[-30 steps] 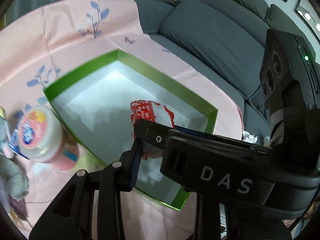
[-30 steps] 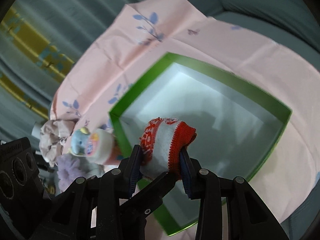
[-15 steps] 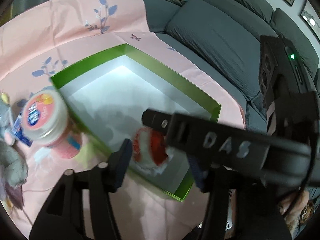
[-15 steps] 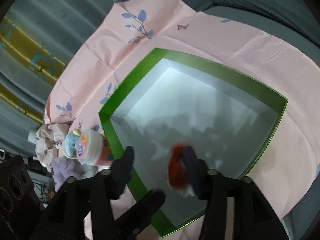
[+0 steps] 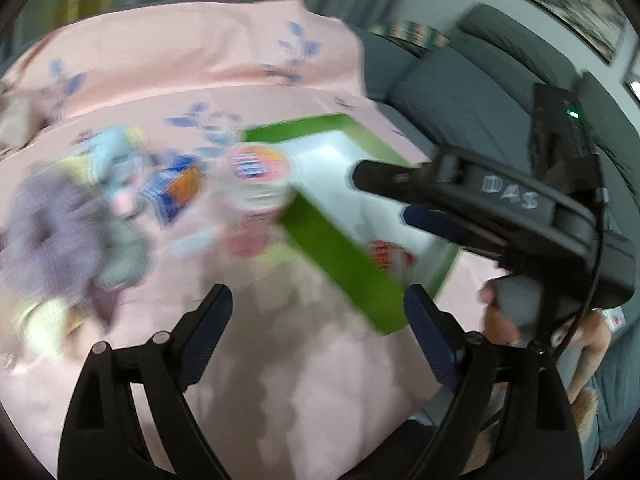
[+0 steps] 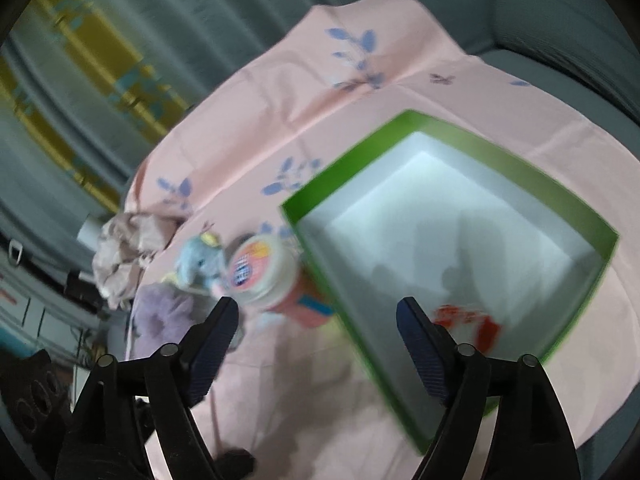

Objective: Organize soft objects
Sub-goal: 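Withdraw the right gripper from the box back to the pile, then grasp the purple mesh bath puff with the right gripper and lift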

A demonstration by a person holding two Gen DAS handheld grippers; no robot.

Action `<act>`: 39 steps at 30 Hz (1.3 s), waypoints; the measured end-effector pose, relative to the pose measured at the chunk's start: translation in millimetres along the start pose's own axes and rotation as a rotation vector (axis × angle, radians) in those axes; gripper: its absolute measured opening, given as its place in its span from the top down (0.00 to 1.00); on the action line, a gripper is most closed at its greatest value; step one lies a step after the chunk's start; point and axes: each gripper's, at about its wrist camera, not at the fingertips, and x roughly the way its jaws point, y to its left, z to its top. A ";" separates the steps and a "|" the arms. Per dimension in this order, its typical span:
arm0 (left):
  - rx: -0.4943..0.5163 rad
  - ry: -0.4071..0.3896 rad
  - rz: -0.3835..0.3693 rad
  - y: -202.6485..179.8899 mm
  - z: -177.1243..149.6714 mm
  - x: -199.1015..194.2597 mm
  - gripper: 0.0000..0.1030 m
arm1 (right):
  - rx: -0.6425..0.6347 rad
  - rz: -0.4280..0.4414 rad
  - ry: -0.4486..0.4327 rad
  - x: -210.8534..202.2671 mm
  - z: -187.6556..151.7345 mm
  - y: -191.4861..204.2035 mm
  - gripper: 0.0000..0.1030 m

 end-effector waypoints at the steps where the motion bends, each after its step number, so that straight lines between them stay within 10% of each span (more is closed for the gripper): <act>1: -0.021 -0.011 0.041 12.5 -4.8 -7.8 0.15 | -0.020 0.010 0.008 3.0 -1.6 7.7 0.19; 12: -0.290 -0.035 0.312 130.3 -68.3 -57.8 0.15 | -0.274 0.005 0.149 54.8 -37.1 102.8 0.12; 21: -0.412 -0.050 0.363 165.7 -87.1 -81.6 0.15 | -0.355 0.121 0.269 118.9 -51.2 187.7 0.12; 31: -0.454 -0.064 0.357 179.1 -100.9 -100.3 0.15 | -0.290 -0.014 0.306 180.6 -52.2 203.8 0.13; 39: -0.464 -0.074 0.352 181.7 -102.8 -103.8 0.15 | -0.308 0.041 0.300 160.1 -52.4 194.7 0.73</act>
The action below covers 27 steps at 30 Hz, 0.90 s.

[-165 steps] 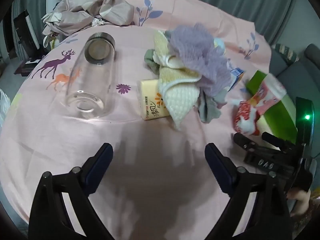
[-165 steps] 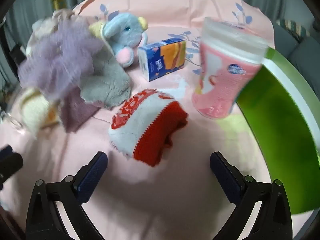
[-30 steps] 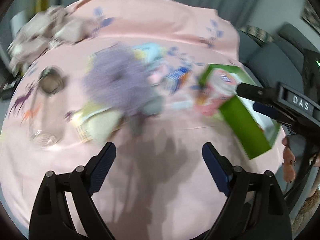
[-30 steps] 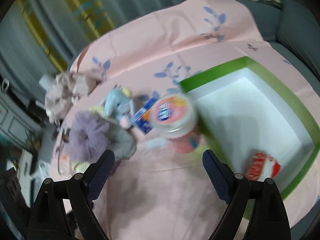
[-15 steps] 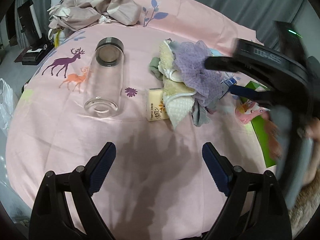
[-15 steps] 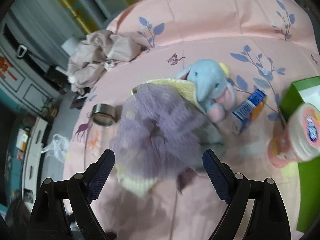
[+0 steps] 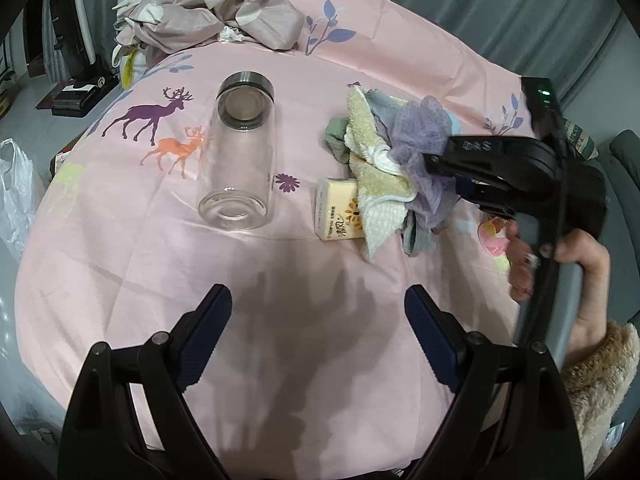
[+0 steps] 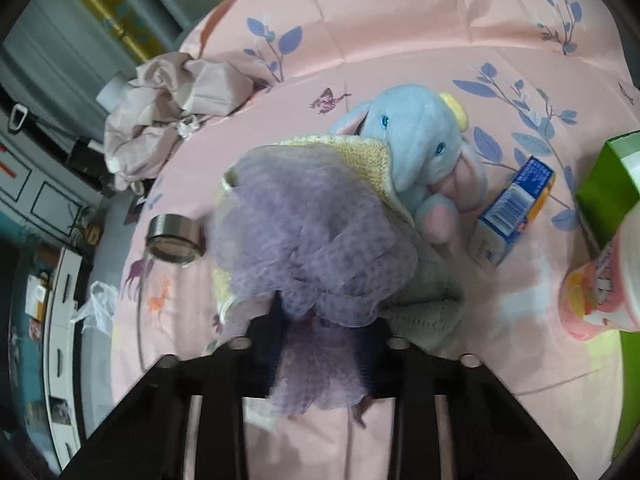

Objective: Organize soft objects
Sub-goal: 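Grasp the purple mesh bath puff with the right gripper and lift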

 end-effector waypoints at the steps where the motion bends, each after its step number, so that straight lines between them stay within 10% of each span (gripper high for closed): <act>1: 0.001 -0.002 -0.002 -1.0 -0.1 -0.8 0.15 | -0.011 -0.004 -0.004 -4.7 -1.0 0.7 0.73; 18: 0.037 0.020 -0.010 -23.3 -7.9 3.0 0.15 | -0.180 -0.106 0.175 -50.0 -90.6 -9.8 0.71; 22: 0.046 0.033 -0.005 -26.8 -11.9 5.9 0.15 | -0.144 -0.099 0.187 -48.3 -100.8 -16.8 0.27; 27: 0.051 0.041 -0.010 -31.6 -15.0 8.1 0.15 | -0.096 -0.067 0.131 -67.2 -98.5 -25.1 0.21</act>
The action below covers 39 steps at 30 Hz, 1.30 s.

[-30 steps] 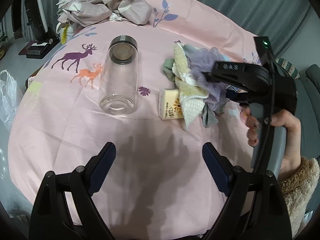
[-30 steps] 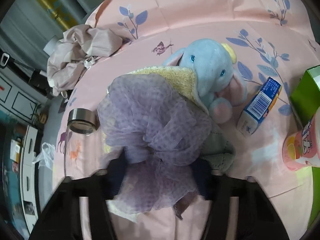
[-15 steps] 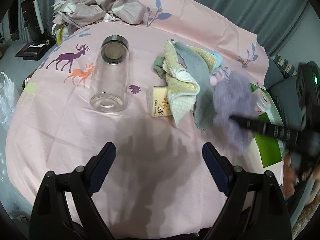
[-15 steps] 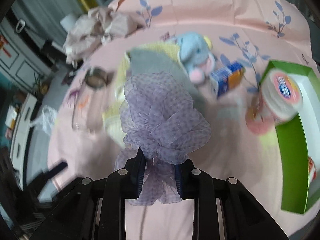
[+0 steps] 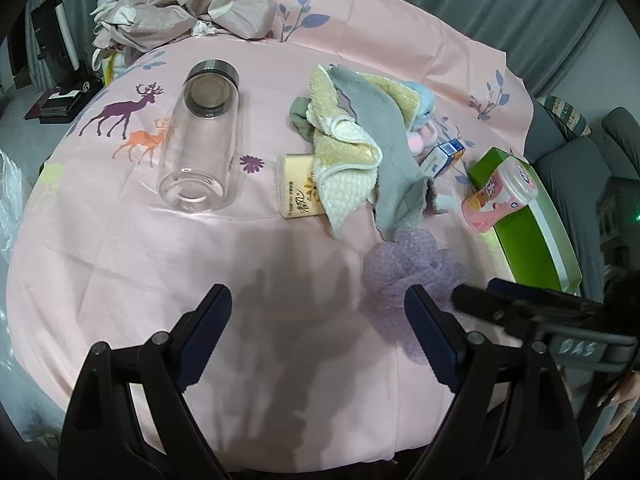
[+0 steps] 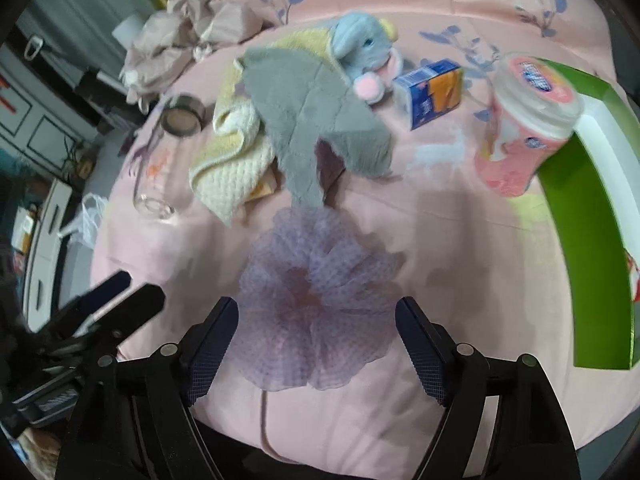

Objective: Organize soft objects
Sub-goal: 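Grasp the purple mesh bath puff with the right gripper and lift, then carry the bath puff into the green box and release it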

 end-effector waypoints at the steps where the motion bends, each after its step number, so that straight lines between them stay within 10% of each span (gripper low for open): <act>1: 0.007 0.006 -0.004 -1.6 -0.6 1.2 0.15 | 0.006 0.000 -0.012 -3.6 0.2 -2.2 0.21; 12: 0.082 0.083 -0.128 -40.7 -10.6 28.6 0.30 | 0.142 0.105 0.017 11.6 -3.4 -26.9 0.21; 22: 0.103 0.212 -0.162 -56.6 -26.9 71.5 0.78 | 0.153 0.139 0.068 53.1 -8.8 -24.7 0.21; 27: 0.099 0.198 -0.186 -61.4 -20.0 73.2 0.81 | 0.100 0.143 0.064 55.8 -6.0 -20.3 0.58; 39: 0.222 0.097 -0.212 -107.9 3.5 50.1 0.81 | 0.099 0.152 -0.094 1.1 4.2 -37.3 0.64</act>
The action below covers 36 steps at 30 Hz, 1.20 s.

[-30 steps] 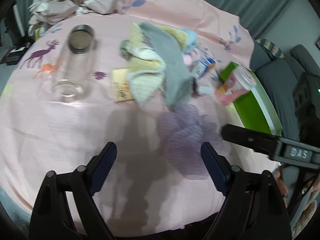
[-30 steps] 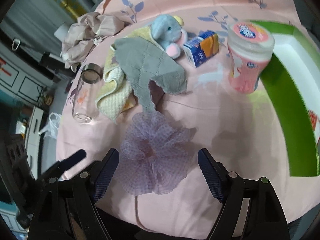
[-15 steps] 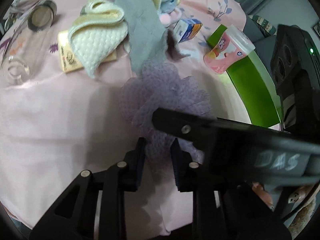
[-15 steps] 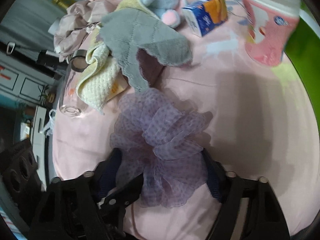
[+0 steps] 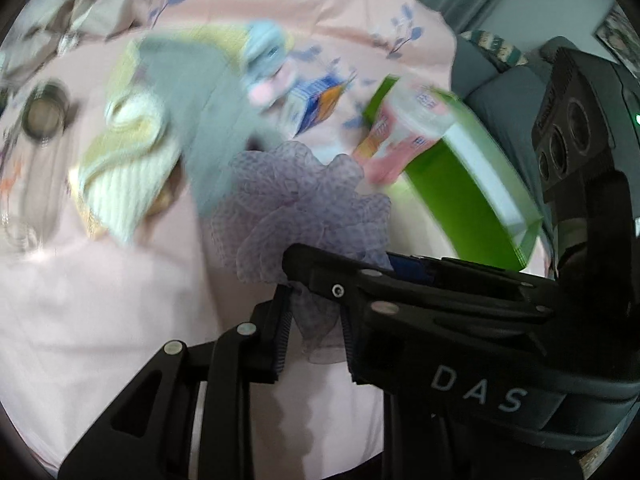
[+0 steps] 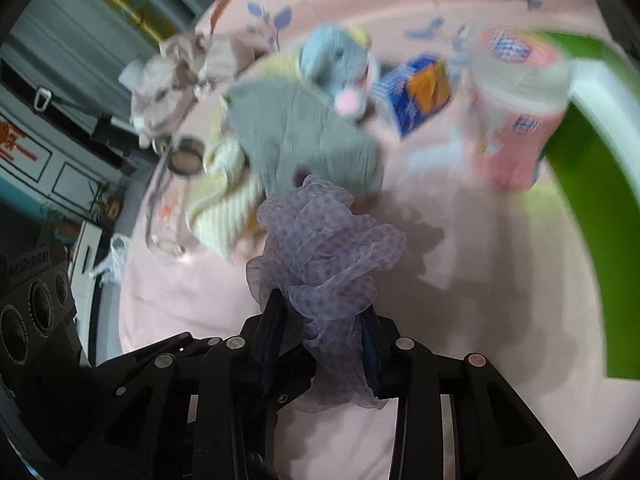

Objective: Organize soft objects
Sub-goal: 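Carry the bath puff into the green box and release it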

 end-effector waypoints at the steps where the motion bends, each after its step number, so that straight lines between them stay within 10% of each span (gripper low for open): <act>1: 0.024 -0.023 -0.005 -9.6 6.9 -5.3 0.81 | 0.002 0.000 -0.023 -8.2 3.0 -1.1 0.64; 17: 0.301 -0.157 -0.138 -132.7 82.5 -4.5 0.81 | 0.128 -0.143 -0.377 -131.0 47.6 -71.1 0.63; 36: 0.374 0.019 -0.157 -193.3 76.3 90.3 0.81 | 0.458 -0.150 -0.334 -119.2 27.4 -187.5 0.63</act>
